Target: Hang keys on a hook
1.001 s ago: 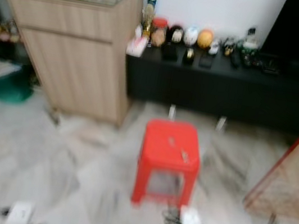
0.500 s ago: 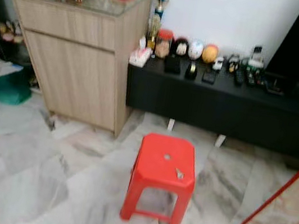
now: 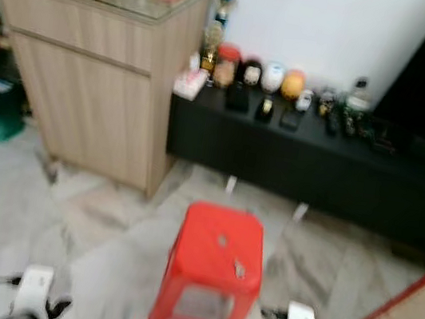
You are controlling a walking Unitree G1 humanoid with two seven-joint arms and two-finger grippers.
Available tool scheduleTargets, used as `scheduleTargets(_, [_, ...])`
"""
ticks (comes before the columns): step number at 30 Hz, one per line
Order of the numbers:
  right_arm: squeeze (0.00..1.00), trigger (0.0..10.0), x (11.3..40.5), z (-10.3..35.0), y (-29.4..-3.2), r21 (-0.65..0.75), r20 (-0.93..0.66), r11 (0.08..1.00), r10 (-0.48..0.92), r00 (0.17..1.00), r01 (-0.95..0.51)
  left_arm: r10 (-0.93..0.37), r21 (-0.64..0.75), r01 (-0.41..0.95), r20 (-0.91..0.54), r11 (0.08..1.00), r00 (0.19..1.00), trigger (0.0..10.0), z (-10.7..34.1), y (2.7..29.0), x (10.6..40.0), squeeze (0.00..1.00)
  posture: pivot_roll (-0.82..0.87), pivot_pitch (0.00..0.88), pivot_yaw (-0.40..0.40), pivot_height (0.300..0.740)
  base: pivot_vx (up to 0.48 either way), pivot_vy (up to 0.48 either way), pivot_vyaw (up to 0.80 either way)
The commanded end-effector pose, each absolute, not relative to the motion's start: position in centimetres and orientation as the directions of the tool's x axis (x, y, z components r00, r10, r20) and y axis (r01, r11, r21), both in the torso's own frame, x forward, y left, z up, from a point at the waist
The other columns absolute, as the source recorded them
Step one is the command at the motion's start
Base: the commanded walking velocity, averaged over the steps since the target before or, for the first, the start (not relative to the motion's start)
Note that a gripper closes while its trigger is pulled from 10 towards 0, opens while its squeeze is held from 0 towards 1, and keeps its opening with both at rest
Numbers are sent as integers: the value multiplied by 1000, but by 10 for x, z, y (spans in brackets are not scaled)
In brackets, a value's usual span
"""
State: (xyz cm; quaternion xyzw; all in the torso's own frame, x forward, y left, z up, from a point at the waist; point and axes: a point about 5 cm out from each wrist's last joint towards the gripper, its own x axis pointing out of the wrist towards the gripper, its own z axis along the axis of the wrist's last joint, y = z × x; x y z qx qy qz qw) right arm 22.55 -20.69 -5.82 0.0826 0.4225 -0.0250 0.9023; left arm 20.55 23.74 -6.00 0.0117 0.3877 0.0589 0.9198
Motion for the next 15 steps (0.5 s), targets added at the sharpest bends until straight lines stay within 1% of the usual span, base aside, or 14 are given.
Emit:
scheduleTargets(1, [0, 10000, 238, -51, -206, 139, -749, 980, 9, 663, 143, 134, 72, -120, -733, 990, 667, 10000, -62, 242, 202, 0, 155, 0, -103, 718, 304, 0, 0])
scheduleTargets(6, [0, 10000, 244, -46, -208, 141, -744, 977, -3, 668, 161, 117, 62, -105, -733, 993, 670, 10000, -61, 241, 204, 0, 138, 0, -98, 718, 305, 0, 0])
scheduleTargets(8, [0, 10000, 236, -51, -209, 137, -755, 981, 14, 655, 137, 114, 67, -96, -733, 993, 670, 10000, -60, 243, 203, 0, 137, 0, -91, 718, 304, 0, 0])
scheduleTargets(12, [0, 10000, 231, -55, -208, 147, -763, 979, 21, 646, 141, 116, 76, -89, -737, 993, 666, 10000, -61, 248, 199, 0, 167, 0, -82, 718, 304, 0, 0])
scheduleTargets(15, [0, 10000, 222, -61, -204, 154, -785, 975, 23, 619, 159, 134, 101, -89, -751, 991, 647, 10000, -63, 257, 190, 0, 184, 0, -50, 718, 273, 0, 0])
